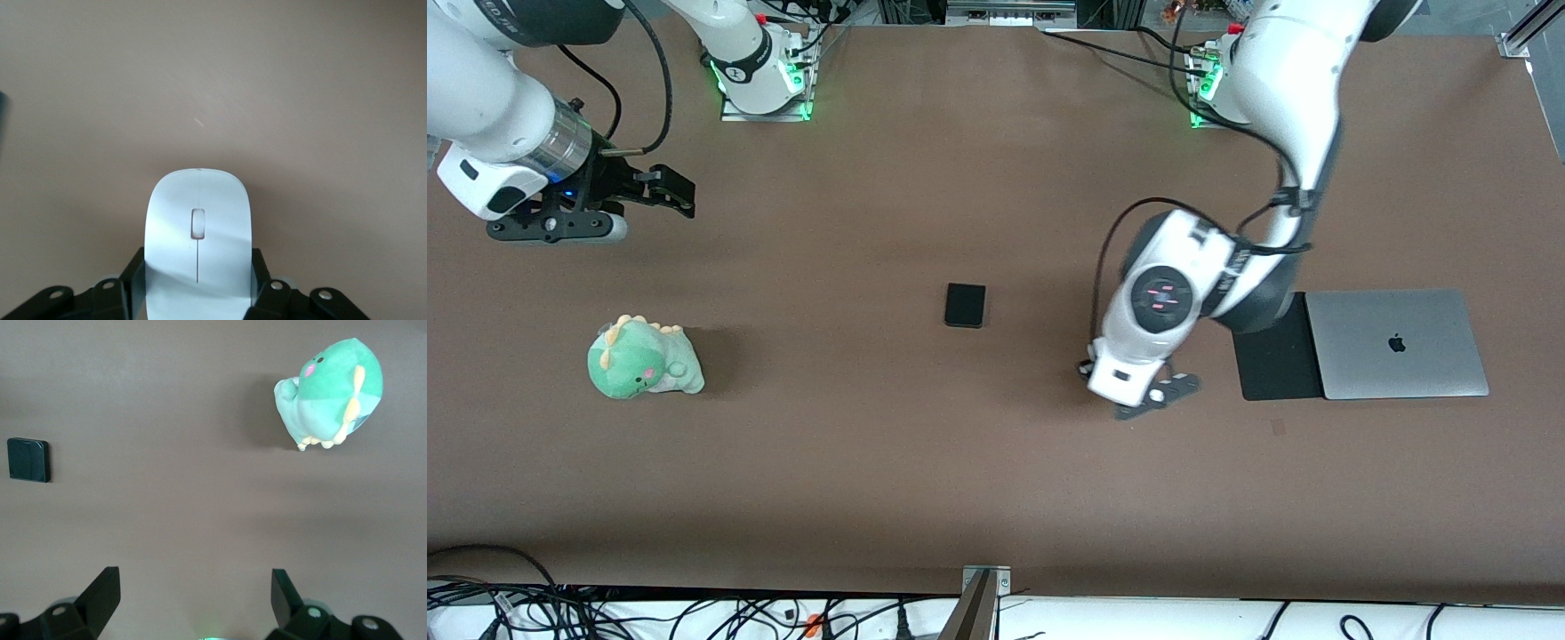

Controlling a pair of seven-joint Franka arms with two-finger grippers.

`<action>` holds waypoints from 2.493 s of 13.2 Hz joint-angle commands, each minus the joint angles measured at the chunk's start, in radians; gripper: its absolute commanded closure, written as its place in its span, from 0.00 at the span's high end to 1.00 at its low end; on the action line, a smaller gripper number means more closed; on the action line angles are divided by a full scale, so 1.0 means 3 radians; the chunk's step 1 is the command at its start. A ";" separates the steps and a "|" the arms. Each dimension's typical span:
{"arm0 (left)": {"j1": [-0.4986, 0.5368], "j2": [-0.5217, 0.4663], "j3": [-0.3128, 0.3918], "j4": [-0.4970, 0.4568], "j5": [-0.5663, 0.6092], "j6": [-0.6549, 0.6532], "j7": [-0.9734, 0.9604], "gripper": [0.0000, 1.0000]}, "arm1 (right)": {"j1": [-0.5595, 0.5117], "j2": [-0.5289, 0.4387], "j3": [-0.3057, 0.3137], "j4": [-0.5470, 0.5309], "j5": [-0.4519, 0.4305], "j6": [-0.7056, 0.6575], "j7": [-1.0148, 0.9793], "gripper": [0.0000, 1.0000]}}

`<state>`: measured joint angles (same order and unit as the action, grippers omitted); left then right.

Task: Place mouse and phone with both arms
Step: 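Carry the mouse onto the black pad while the right gripper reaches the phone, then release the mouse and raise the left gripper while the right gripper grasps the phone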

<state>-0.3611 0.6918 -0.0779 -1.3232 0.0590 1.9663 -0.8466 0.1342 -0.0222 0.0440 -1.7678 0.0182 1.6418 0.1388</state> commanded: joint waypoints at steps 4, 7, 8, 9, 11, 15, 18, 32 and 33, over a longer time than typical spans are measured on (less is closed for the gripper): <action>0.0691 -0.0807 -0.0078 -0.0998 0.0085 0.0042 0.0984 0.55 | 0.0340 0.0252 -0.0009 0.0023 0.0057 0.0279 0.0543 1.00; 0.0998 -0.1063 -0.0083 -0.1453 0.0085 0.0210 0.1572 0.56 | 0.0539 0.0482 -0.0009 0.0023 0.0057 0.0606 0.0860 1.00; 0.1075 -0.1149 -0.0083 -0.1662 0.0085 0.0347 0.1731 0.56 | 0.0605 0.0574 -0.0009 0.0023 0.0057 0.0739 0.0973 1.00; 0.1167 -0.1231 -0.0083 -0.1892 0.0085 0.0541 0.1874 0.56 | 0.0657 0.0666 -0.0009 0.0023 0.0067 0.0862 0.1040 1.00; 0.1259 -0.1258 -0.0073 -0.2276 0.0095 0.0955 0.2059 0.57 | 0.0718 0.0840 -0.0009 0.0028 0.0133 0.1087 0.1117 1.00; 0.1424 -0.1044 -0.0068 -0.2595 0.0146 0.1586 0.2290 0.58 | 0.0912 0.1142 -0.0009 0.0028 0.0354 0.1537 0.1321 1.00; 0.1495 -0.0839 -0.0063 -0.2600 0.0309 0.1775 0.2295 0.58 | 0.1086 0.1331 -0.0014 0.0038 0.0343 0.1823 0.1592 1.00; 0.1536 -0.1165 -0.0078 -0.2202 0.0381 0.1265 0.2413 1.00 | 0.1772 0.2114 -0.0039 0.0462 -0.0383 0.2120 0.2917 1.00; 0.1566 -0.1262 -0.0083 -0.2181 0.0371 0.1193 0.2428 1.00 | 0.1792 0.2140 -0.0039 0.0462 -0.0403 0.2176 0.2917 1.00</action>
<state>0.0802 0.3856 -0.0859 -1.9910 0.1568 2.3954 -0.1436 0.6487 0.5948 0.0454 -1.6588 -0.0783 2.2779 0.9859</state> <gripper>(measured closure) 0.000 0.000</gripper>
